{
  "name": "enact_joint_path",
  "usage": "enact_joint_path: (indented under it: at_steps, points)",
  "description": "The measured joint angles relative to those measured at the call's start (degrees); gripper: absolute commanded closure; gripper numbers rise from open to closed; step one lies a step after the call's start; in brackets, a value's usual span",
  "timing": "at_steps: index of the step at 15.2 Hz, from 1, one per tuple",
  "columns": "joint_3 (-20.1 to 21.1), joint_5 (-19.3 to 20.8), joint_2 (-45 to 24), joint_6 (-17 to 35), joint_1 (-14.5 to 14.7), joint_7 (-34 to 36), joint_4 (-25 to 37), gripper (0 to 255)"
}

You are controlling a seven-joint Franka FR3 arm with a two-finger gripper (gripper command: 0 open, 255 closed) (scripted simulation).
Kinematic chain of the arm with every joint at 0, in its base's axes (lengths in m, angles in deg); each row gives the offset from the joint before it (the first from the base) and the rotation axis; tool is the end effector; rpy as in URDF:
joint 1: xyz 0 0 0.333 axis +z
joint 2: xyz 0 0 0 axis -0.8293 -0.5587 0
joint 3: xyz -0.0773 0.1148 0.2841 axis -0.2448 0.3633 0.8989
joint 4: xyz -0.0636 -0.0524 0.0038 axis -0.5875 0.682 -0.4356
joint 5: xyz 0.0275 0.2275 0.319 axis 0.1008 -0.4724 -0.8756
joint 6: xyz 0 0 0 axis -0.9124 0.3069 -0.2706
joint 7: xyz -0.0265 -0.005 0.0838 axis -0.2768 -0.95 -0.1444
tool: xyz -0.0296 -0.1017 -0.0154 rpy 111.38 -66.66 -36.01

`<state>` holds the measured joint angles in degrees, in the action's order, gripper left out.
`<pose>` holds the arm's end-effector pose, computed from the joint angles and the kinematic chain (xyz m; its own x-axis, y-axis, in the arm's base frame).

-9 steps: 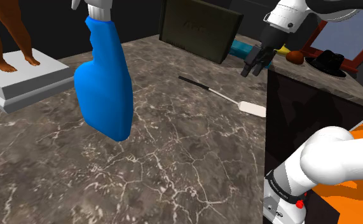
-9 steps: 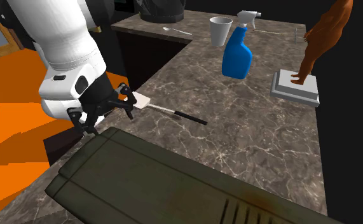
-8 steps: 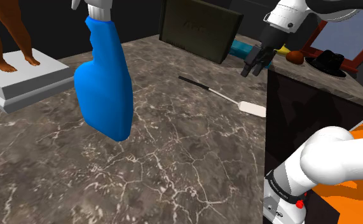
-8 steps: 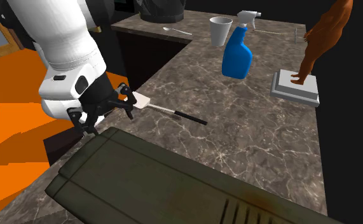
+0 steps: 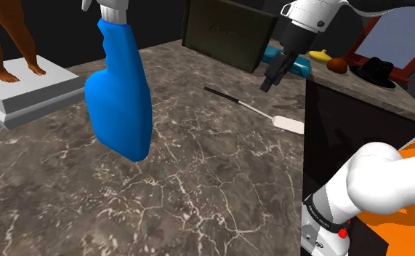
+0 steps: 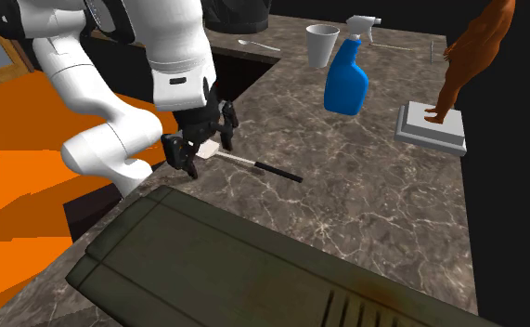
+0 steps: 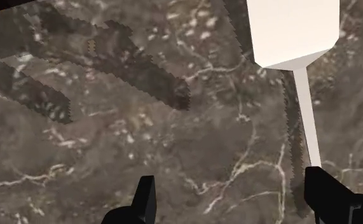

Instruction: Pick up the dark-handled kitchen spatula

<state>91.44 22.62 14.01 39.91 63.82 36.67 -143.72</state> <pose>0.3262 0.1140 0.5844 0.9686 0.2422 0.0569 0.2450 -0.9683 -0.0486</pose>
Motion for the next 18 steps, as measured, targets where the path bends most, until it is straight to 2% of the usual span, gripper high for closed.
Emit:
enact_joint_path:
  at_steps: [6,13,14,18]
  points:
    - [5.83,-0.74,-2.70,0.67,4.63,-1.06,3.06,0]
    - [6.97,-1.37,-2.43,5.58,5.33,-1.22,-2.03,0]
    - [7.01,-1.42,-2.35,5.90,5.37,-1.24,-2.43,255]
    - [7.08,-1.47,-2.34,6.33,5.40,-1.23,-2.85,255]
